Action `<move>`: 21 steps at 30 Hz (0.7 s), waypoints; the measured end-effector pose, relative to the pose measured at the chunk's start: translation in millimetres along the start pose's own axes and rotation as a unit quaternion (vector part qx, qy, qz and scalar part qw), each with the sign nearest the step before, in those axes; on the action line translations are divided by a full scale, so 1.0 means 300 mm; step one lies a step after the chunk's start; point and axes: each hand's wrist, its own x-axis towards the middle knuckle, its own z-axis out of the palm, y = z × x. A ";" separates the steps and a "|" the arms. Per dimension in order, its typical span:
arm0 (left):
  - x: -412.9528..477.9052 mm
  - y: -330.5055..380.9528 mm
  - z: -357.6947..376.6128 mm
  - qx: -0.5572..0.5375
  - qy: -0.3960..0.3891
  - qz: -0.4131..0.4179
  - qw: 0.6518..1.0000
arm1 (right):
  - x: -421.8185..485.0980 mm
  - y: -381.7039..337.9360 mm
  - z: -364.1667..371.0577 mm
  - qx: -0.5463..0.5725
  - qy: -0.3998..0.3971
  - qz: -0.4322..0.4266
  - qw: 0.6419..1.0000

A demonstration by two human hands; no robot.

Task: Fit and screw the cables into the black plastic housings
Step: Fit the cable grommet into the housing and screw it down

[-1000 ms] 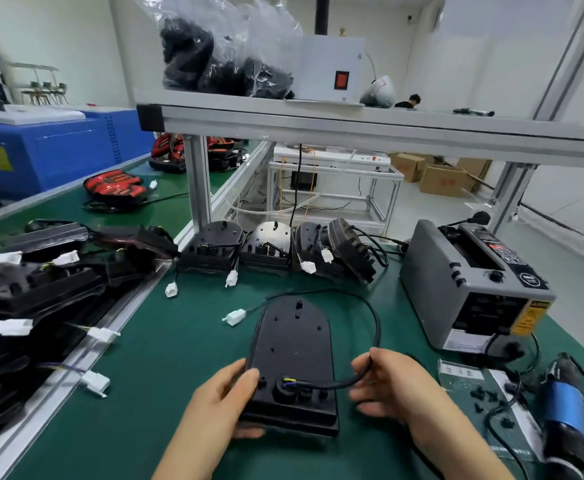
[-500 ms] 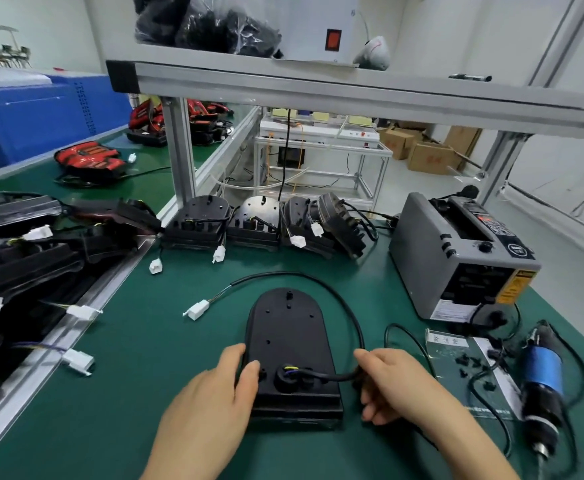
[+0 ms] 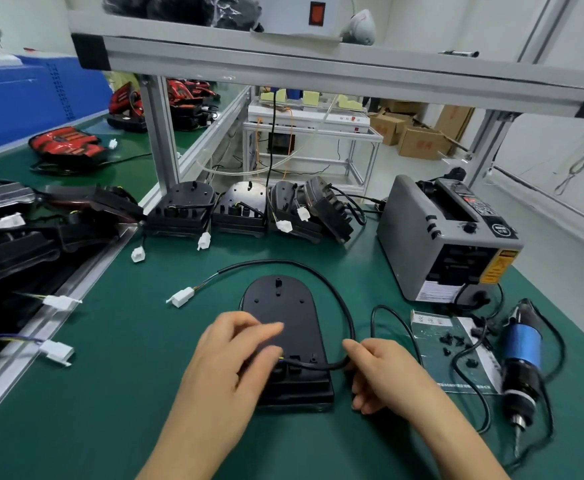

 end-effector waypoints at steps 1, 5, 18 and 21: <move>0.001 0.010 0.011 -0.022 -0.024 0.004 0.999 | -0.004 0.000 -0.001 -0.001 0.000 -0.001 1.000; 0.021 0.012 0.045 -0.002 -0.073 0.026 0.997 | -0.015 0.010 -0.005 -0.021 0.007 -0.014 1.000; 0.044 -0.011 0.055 -0.016 -0.104 0.079 0.991 | -0.039 0.020 -0.083 -0.050 0.048 -0.048 0.996; 0.044 -0.008 0.054 -0.019 -0.104 0.076 0.991 | -0.029 0.029 -0.194 -0.142 0.142 -0.050 0.978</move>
